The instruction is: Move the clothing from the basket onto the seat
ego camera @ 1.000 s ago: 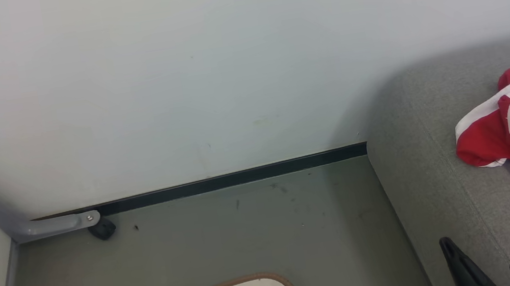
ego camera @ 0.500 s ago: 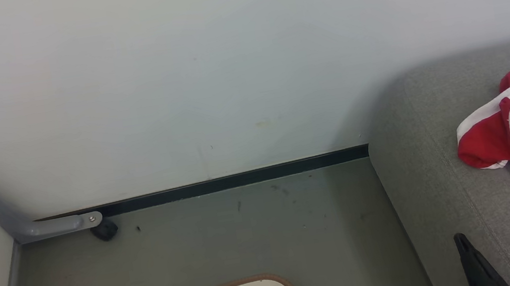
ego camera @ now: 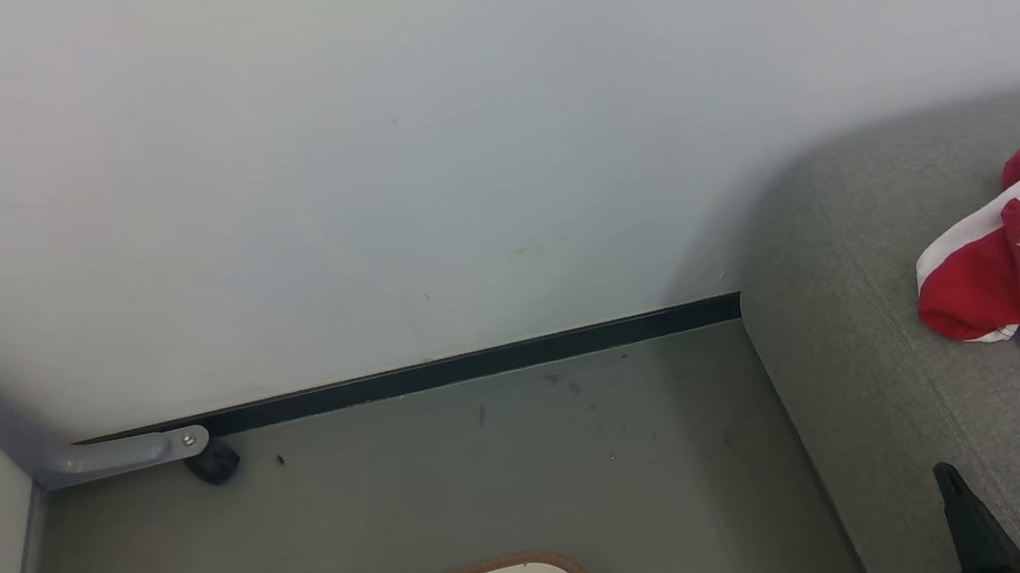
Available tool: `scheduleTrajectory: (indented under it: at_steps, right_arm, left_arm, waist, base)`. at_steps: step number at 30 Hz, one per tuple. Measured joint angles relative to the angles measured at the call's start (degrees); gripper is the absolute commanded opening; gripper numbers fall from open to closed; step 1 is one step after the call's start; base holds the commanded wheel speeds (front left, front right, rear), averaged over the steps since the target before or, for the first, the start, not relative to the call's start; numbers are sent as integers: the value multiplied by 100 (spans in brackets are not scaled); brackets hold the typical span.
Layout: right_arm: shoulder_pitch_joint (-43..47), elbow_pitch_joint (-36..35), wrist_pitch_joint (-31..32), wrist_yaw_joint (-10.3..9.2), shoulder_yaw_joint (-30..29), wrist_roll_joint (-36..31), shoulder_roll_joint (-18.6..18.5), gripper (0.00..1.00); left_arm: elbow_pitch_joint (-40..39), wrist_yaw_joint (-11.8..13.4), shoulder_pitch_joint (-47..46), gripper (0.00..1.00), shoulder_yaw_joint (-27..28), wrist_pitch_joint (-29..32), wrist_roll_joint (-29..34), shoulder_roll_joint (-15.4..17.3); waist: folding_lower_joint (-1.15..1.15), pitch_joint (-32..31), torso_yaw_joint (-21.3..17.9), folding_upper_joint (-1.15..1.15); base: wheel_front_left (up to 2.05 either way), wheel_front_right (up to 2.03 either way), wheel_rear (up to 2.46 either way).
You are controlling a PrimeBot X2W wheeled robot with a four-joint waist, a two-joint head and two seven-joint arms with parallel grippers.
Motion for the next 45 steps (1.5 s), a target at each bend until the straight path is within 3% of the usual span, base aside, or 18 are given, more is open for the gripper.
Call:
scheduleTrajectory:
  at_steps: [45]
  right_arm:
    - [-39, -104, 935, 51, -1039, 3054, 334, 0]
  left_arm:
    - [148, -311, -244, 0, 538, 933, -3094, -214]
  waist:
    - [0, -98, 73, 0]
  base:
    - [0, 0, 0]
